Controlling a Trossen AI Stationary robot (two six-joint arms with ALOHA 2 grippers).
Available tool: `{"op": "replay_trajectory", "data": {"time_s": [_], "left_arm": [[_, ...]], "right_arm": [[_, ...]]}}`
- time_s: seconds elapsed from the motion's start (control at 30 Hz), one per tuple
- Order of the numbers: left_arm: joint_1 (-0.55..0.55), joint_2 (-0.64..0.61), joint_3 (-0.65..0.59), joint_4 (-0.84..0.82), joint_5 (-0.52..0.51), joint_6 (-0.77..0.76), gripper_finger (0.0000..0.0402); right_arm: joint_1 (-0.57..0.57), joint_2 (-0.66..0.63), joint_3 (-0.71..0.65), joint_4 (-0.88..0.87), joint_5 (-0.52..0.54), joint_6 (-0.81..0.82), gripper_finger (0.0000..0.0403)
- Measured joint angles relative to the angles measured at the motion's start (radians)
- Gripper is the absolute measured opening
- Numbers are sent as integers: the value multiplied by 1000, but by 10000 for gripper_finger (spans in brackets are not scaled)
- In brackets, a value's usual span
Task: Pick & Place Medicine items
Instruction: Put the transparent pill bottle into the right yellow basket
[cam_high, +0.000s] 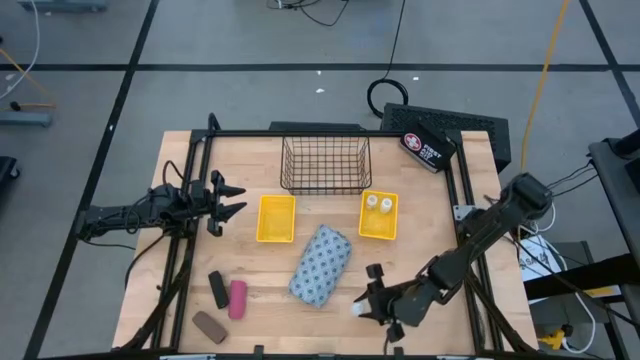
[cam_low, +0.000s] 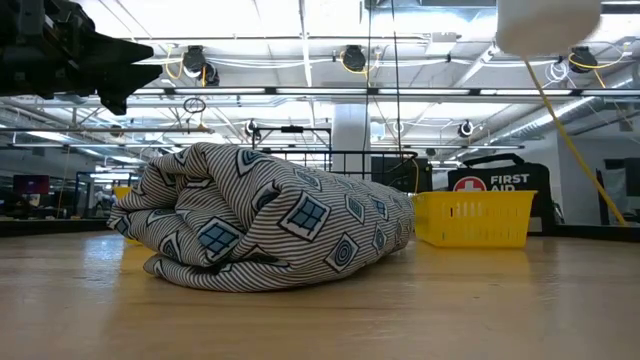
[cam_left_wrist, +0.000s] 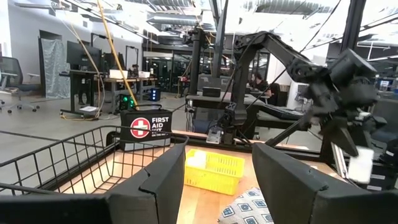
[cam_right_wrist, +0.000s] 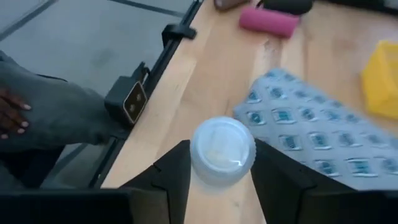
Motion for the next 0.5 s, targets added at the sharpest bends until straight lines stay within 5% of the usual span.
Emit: {"op": "replay_trajectory", "data": {"time_s": [0.5], "left_arm": [[0, 0, 0, 0, 0, 0, 198]], "right_arm": [[-114, -214, 0, -257, 128, -61, 141]]}}
